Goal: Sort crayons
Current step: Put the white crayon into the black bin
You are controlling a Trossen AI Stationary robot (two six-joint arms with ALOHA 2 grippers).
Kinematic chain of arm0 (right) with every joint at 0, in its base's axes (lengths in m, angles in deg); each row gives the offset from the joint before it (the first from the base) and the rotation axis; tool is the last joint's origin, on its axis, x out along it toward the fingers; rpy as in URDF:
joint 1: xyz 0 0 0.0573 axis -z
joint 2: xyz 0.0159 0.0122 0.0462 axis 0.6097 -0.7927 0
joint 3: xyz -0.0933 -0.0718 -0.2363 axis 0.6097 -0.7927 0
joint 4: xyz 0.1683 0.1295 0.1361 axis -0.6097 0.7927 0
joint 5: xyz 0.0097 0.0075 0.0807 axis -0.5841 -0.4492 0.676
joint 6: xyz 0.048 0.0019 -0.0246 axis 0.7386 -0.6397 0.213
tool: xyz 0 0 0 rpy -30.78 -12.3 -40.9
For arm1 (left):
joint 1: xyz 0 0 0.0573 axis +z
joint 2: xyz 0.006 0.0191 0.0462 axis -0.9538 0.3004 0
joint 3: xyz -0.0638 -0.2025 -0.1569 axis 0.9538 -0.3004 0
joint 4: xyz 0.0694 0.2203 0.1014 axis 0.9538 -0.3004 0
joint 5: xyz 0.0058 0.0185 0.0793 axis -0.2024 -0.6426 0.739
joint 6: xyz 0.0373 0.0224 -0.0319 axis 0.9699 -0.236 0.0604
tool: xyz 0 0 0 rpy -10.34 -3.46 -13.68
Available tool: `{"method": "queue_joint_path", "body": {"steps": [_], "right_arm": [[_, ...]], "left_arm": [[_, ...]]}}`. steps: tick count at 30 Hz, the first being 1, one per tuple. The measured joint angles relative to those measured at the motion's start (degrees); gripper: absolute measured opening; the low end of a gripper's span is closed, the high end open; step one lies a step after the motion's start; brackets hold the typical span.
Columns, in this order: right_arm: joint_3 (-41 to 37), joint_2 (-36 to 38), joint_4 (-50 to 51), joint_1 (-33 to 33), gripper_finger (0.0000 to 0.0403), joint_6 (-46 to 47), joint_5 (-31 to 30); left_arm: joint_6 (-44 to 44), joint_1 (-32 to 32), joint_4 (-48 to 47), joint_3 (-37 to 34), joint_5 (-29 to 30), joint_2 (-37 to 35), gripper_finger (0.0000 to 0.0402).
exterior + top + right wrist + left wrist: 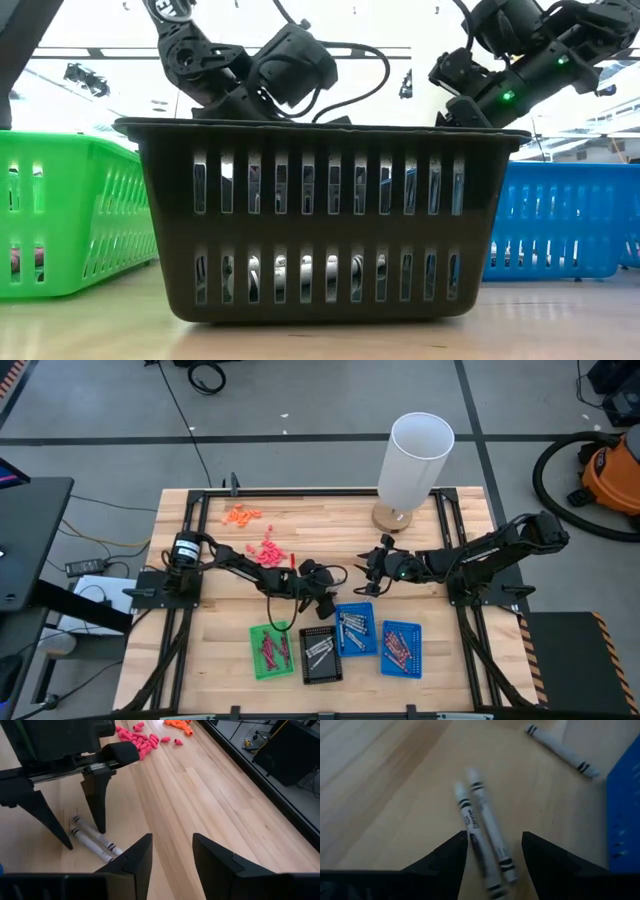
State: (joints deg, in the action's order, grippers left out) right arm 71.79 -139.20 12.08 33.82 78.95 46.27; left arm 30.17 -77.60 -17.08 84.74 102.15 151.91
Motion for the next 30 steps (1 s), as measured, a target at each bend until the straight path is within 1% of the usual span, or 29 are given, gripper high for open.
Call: {"method": "queue_joint_path", "body": {"steps": [3,5,9,11,14,16,19,24,30], "right_arm": [[0.0,0.0,0.0,0.0,0.0148,0.0,0.3],[0.0,0.0,0.0,0.0,0.0148,0.0,1.7],[0.0,-0.1,0.1,0.0,0.0148,-0.2,7.9],[0.0,-0.1,0.1,0.0,0.0148,-0.6,10.0],[0.0,-0.1,0.2,0.0,0.0148,-0.9,10.1],[0.0,-0.1,0.1,0.0,0.0148,-1.0,10.1],[-0.3,-0.1,-1.1,0.0,0.0148,-1.6,10.1],[-0.8,-0.1,-1.8,0.0,0.0148,-1.7,10.0],[-0.9,-0.1,-2.6,0.0,0.0148,-1.7,9.9]], "left_arm": [[1.0,0.1,-1.6,0.1,0.1,-0.2,0.0203],[2.2,0.1,-2.7,0.1,0.2,-0.2,0.0203],[6.0,0.5,-7.5,0.2,-0.3,-1.7,0.0203],[8.5,1.3,-10.9,0.1,-1.9,-3.1,0.0203],[10.5,2.5,-15.6,0.1,-4.9,-4.9,0.0203],[11.3,3.0,-18.7,-0.2,-5.6,-5.9,0.0203],[14.4,3.6,-18.9,-0.1,-7.4,-6.5,0.0203],[18.4,3.7,-18.0,-0.1,-8.0,-6.5,0.0203],[17.2,3.7,-16.4,-0.2,-8.0,-6.2,0.0203]]}}
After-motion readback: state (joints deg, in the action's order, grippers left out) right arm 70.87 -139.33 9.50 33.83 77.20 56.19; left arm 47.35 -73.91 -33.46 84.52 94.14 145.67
